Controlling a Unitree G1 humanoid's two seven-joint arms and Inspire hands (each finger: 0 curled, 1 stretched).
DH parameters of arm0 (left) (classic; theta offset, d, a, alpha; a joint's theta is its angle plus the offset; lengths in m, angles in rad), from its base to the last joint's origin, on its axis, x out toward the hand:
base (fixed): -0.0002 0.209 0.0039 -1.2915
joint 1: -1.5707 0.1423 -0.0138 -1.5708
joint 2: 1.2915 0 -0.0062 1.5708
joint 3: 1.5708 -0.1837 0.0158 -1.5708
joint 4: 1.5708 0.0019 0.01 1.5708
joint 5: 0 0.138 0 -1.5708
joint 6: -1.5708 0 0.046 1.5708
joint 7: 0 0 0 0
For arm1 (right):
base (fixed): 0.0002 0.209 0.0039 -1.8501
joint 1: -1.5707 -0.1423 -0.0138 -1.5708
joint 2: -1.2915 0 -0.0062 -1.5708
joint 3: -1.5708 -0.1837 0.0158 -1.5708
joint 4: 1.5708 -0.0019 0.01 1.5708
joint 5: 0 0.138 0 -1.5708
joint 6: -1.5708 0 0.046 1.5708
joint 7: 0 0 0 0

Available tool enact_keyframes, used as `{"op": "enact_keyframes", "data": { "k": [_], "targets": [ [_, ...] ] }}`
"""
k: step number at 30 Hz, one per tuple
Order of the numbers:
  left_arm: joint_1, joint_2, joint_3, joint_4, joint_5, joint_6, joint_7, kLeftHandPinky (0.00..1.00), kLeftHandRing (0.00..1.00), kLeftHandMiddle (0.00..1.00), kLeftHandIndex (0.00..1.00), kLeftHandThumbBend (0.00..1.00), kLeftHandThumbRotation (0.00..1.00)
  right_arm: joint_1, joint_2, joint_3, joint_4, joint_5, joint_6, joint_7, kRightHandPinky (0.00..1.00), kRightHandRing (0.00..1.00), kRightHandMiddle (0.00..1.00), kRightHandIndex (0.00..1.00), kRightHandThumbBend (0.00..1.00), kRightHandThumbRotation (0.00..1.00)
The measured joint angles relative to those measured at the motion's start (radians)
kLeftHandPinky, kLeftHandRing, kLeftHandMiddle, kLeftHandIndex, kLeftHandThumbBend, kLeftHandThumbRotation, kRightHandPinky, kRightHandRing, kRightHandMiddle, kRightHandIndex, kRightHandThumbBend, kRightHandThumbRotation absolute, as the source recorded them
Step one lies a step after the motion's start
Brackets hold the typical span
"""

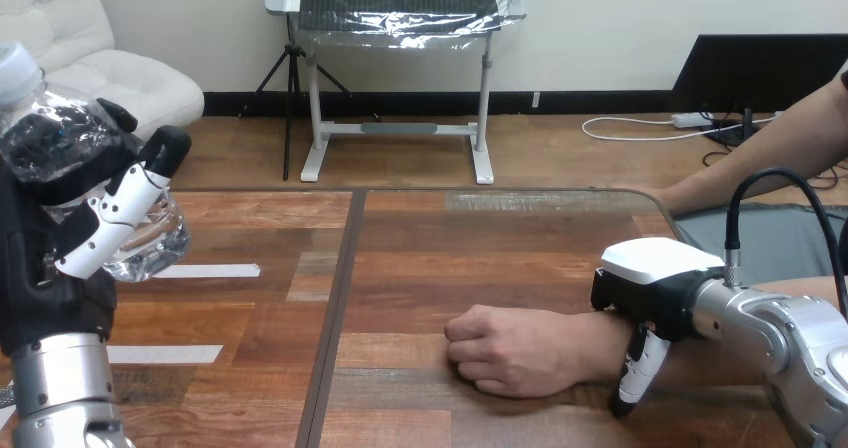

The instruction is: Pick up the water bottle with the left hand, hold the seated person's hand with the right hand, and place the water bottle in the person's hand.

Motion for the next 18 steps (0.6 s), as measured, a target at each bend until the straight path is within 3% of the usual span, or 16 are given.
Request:
{"op": "enact_keyframes", "data": {
  "k": [18],
  "targets": [
    [0.0,0.0,0.001,0.0,-0.001,-0.006,-0.003,0.2,0.25,0.31,0.38,0.47,0.0,0.006,-0.001,-0.001,0.0,-0.003,-0.012,-0.012,0.05,0.12,0.2,0.25,0.8,0.05]
  ]
}}
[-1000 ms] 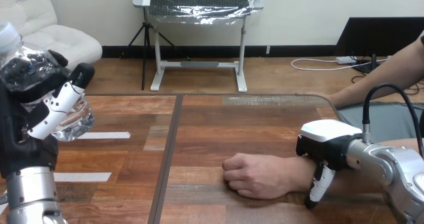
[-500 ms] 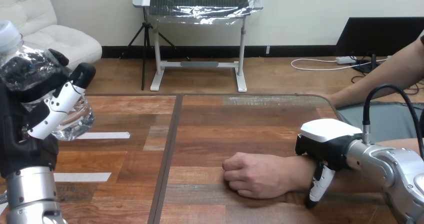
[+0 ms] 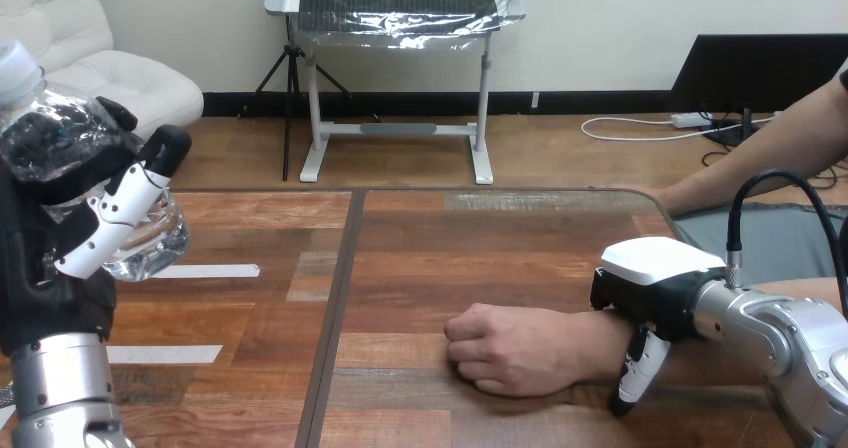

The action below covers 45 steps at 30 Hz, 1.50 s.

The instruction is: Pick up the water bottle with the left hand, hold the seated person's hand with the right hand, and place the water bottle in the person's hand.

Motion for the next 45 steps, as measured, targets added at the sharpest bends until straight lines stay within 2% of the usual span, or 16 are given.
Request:
{"op": "enact_keyframes", "data": {
  "k": [11,22,31,45],
  "targets": [
    [0.0,0.0,0.0,0.0,0.0,0.0,0.002,0.2,0.25,0.31,0.37,0.47,0.0,0.0,-0.001,-0.001,0.001,-0.001,-0.008,-0.001,0.08,0.15,0.24,0.33,0.81,0.09],
    [0.0,-0.001,-0.001,-0.001,0.002,0.009,0.011,0.2,0.25,0.31,0.37,0.48,0.0,0.003,-0.003,-0.002,-0.001,-0.002,-0.016,-0.006,0.15,0.24,0.35,0.5,0.85,0.14],
    [0.003,-0.001,-0.001,-0.001,0.001,0.013,0.013,0.2,0.25,0.31,0.37,0.47,0.0,0.01,-0.004,-0.002,-0.007,-0.016,-0.019,-0.025,0.15,0.24,0.35,0.53,0.86,0.19],
    [0.008,-0.001,-0.002,-0.001,0.0,0.021,0.013,0.2,0.25,0.31,0.37,0.47,0.0,0.013,-0.006,-0.002,-0.011,-0.021,-0.016,-0.022,0.14,0.22,0.33,0.53,0.86,0.19]
  ]
}}
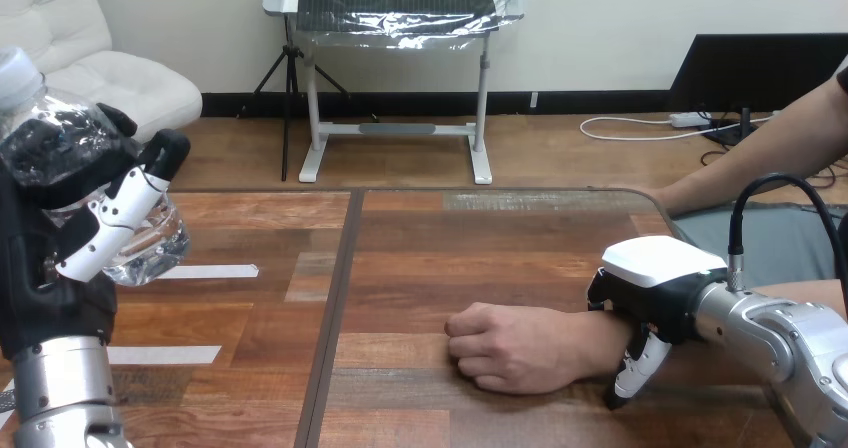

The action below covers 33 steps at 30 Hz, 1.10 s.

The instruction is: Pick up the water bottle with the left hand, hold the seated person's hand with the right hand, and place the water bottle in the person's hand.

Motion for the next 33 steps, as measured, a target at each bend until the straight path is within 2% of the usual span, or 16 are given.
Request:
{"op": "enact_keyframes", "data": {
  "k": [14,23,29,30,33],
  "targets": [
    [0.006,0.0,0.0,-0.001,0.002,0.001,0.003,0.2,0.25,0.31,0.38,0.49,0.0,0.001,0.0,0.0,-0.005,-0.001,0.001,0.004,0.16,0.25,0.37,0.53,0.87,0.2],
    [0.011,0.0,0.002,-0.001,0.0,0.002,0.003,0.2,0.25,0.31,0.37,0.47,0.0,0.002,0.0,0.0,-0.016,-0.002,0.016,0.021,0.2,0.3,0.41,0.56,0.87,0.24],
    [0.011,0.001,0.002,-0.001,-0.001,0.002,-0.003,0.19,0.25,0.31,0.37,0.43,0.0,0.002,0.0,0.002,-0.023,-0.008,0.028,0.038,0.3,0.45,0.54,0.6,0.87,0.3],
    [0.011,0.002,0.003,-0.001,-0.001,0.002,-0.004,0.19,0.24,0.31,0.37,0.43,0.0,0.002,0.0,0.002,-0.025,-0.009,0.03,0.041,0.34,0.51,0.59,0.61,0.88,0.31],
    [0.01,0.003,0.003,-0.001,-0.002,0.003,-0.009,0.19,0.24,0.31,0.37,0.42,0.0,0.002,0.0,0.003,-0.033,-0.012,0.039,0.053,0.39,0.57,0.64,0.63,0.88,0.33]
  ]
}}
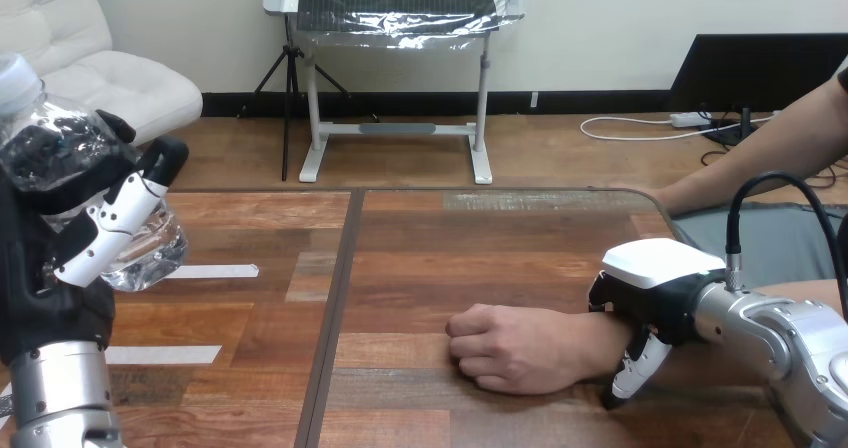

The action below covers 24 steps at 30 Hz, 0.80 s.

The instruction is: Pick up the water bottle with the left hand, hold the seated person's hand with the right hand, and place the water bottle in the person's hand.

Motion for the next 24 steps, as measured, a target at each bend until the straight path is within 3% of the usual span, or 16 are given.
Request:
{"op": "enact_keyframes", "data": {
  "k": [6,24],
  "targets": [
    [0.0,0.004,0.0,0.0,-0.002,0.0,-0.01,0.18,0.24,0.3,0.37,0.39,0.0,0.0,0.001,0.001,-0.008,-0.003,0.01,0.014,0.47,0.64,0.71,0.66,0.91,0.37],
    [0.001,0.005,-0.001,-0.048,0.002,0.034,0.004,0.18,0.23,0.3,0.36,0.34,0.0,0.013,0.007,0.002,-0.028,-0.003,0.036,0.018,0.49,0.67,0.73,0.7,0.92,0.39]
  ]
}}
